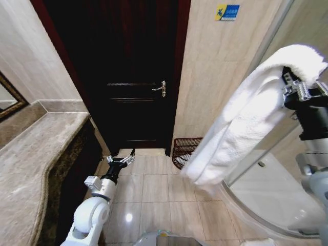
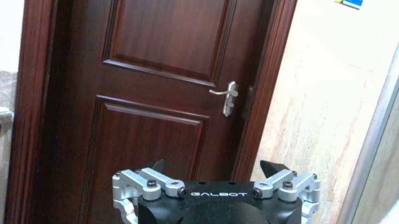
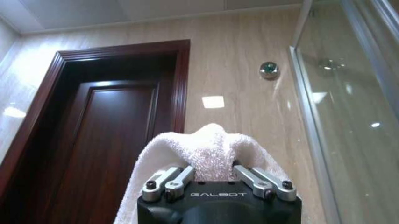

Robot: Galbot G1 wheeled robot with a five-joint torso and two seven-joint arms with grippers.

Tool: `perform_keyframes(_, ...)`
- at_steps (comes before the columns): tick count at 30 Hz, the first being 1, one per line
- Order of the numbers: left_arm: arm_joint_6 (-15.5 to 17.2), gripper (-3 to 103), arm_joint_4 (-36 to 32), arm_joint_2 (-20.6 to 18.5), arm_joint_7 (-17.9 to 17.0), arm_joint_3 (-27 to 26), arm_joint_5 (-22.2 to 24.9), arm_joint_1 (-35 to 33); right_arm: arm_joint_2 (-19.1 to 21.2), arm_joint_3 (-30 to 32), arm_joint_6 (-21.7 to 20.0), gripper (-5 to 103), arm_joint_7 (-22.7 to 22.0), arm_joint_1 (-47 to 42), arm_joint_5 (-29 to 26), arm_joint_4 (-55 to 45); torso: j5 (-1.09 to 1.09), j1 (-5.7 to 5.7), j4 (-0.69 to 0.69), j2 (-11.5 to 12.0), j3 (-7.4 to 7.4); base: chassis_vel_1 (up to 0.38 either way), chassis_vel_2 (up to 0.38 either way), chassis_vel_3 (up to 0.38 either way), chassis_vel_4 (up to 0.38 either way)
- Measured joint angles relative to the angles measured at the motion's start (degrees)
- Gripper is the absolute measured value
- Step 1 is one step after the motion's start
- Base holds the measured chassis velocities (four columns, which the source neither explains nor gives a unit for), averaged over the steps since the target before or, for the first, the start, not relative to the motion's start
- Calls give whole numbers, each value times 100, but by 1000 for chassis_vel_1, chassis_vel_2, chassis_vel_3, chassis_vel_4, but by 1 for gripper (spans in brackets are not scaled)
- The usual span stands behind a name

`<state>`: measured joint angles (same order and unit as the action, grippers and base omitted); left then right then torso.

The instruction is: Discard the used towel into the hamper.

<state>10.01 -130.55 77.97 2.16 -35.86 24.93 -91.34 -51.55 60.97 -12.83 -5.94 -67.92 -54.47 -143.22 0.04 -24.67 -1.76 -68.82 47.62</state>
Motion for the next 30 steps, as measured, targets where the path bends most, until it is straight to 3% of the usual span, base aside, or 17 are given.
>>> perform_keyframes(23, 0, 100, 0, -2, 0, -2, 0, 0, -38, 42, 26, 14, 12, -120, 72, -3, -10, -1, -3, -1, 0, 49, 55, -51, -49)
perform_keyframes(30, 0, 100, 0, -1, 0, -1, 0, 0, -164, 53, 45, 14, 120, -177, 154, -2, 1, -18, -3, -34, 17, 10, 9, -14, -9)
